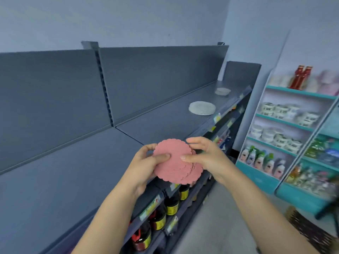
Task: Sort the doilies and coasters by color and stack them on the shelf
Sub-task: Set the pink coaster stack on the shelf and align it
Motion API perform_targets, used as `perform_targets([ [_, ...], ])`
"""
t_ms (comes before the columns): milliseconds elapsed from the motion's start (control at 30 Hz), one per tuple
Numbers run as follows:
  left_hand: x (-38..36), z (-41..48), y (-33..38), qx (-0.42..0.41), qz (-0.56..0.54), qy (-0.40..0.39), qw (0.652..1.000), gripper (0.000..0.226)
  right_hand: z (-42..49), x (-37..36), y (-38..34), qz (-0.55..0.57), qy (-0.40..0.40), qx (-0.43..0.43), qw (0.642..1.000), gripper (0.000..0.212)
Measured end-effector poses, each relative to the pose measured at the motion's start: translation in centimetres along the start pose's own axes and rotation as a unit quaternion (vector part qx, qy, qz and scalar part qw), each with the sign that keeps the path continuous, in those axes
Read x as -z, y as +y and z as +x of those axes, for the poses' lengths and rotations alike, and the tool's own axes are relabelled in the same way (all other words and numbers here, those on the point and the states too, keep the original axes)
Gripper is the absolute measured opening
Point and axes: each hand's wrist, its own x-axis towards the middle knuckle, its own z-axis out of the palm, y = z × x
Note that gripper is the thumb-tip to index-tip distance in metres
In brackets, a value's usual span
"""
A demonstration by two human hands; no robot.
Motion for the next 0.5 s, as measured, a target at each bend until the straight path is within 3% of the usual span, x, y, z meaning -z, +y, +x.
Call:
perform_targets([
  [233, -11.5, 10.2, 0.2, 0.016, 0.014, -0.084, 0.996, 0.042, 5.0, 12.2, 1.6, 0.008, 0.061, -0.017, 0.998, 0.054],
  [500, -22.5, 26.0, 0.6, 0.027, 0.013, -0.172, 0.985, 0.045, 15.1, 23.6, 3.2, 0.058, 0.191, -0.034, 0.979, 0.054],
])
